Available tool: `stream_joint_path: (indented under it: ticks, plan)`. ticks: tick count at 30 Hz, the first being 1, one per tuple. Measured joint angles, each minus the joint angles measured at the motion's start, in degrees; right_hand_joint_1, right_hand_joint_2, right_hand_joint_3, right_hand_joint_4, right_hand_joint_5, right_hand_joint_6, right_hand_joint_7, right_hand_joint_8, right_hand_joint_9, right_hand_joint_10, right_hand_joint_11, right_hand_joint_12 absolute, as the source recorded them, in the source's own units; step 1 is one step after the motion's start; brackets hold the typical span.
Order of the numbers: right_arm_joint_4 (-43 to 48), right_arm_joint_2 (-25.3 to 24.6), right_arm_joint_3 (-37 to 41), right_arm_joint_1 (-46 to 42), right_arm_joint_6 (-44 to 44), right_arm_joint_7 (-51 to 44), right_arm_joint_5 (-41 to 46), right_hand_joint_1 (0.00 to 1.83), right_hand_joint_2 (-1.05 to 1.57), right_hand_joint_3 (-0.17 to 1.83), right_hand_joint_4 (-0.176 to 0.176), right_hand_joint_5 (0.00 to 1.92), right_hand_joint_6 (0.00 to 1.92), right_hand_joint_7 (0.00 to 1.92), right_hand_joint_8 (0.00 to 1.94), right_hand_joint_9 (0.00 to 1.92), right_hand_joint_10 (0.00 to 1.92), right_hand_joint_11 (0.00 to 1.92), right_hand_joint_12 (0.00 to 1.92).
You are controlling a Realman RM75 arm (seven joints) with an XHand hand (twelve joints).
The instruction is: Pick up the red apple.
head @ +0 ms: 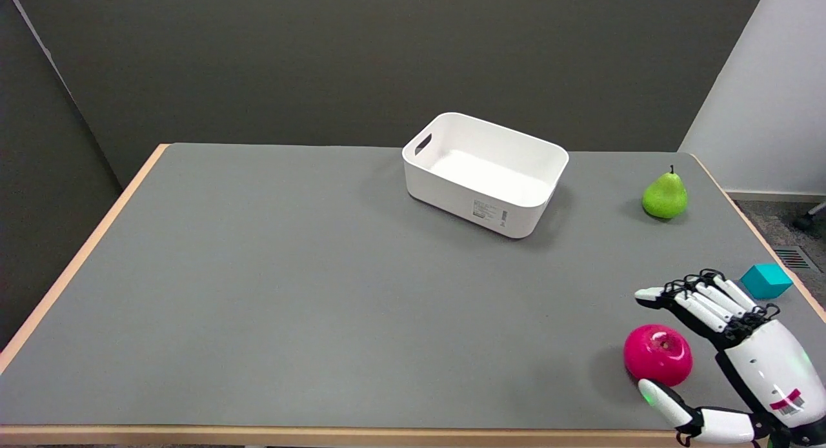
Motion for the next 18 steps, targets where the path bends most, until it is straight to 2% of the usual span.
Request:
stream_joint_path:
  ticks: [18]
  plan:
    - [0.2,0.9,-1.6,1.7,-6.8,-2.3,0.4,0.32,0.60,0.82,0.061,0.36,0.67,0.50,0.56,0.34,1.00,0.17,1.36]
